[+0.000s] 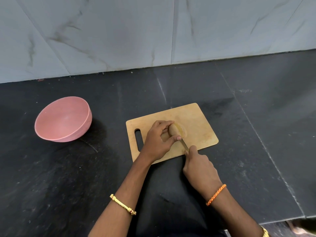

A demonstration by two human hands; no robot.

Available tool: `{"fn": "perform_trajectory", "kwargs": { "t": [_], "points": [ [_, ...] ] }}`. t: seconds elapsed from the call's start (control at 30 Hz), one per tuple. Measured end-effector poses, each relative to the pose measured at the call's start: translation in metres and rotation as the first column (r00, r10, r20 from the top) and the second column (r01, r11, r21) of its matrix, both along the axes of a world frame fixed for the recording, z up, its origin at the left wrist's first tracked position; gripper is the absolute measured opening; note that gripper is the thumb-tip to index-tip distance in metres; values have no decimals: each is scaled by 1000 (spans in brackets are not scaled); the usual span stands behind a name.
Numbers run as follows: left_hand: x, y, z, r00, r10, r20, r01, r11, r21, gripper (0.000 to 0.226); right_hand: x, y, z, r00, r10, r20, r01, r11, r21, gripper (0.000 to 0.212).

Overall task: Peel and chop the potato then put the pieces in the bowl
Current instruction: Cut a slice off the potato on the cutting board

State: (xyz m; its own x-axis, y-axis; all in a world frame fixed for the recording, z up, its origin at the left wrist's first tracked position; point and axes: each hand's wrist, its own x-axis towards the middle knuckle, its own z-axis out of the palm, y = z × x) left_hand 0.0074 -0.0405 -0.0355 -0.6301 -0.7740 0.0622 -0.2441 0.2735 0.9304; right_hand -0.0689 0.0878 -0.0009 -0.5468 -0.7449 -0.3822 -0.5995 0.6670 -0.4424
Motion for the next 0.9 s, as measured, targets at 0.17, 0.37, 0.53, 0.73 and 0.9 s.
{"fn": "perform_trajectory", "kwargs": {
  "t": [0.17,0.37,0.53,0.73,0.9],
  "points": [
    [1,1,0,1000,15,-9,-15,1000,25,54,-2,22,3,997,-8,76,11,999,-48,27],
    [2,4,2,1000,25,-6,-25,999,44,51,-24,17,16,961,-203,187,262,883,-390,33],
    [6,5,4,1000,-26,9,26,999,19,55,-49,-32,14,971,-73,229,168,885,-433,28],
    [13,1,6,995,-96,18,94,992,82,57,-72,-51,-1,872,250,421,-76,919,-388,52],
    [13,3,3,998,-31,-50,37,989,143,54,-82,-51,-9,874,326,362,-170,901,-400,67]
  ]
}}
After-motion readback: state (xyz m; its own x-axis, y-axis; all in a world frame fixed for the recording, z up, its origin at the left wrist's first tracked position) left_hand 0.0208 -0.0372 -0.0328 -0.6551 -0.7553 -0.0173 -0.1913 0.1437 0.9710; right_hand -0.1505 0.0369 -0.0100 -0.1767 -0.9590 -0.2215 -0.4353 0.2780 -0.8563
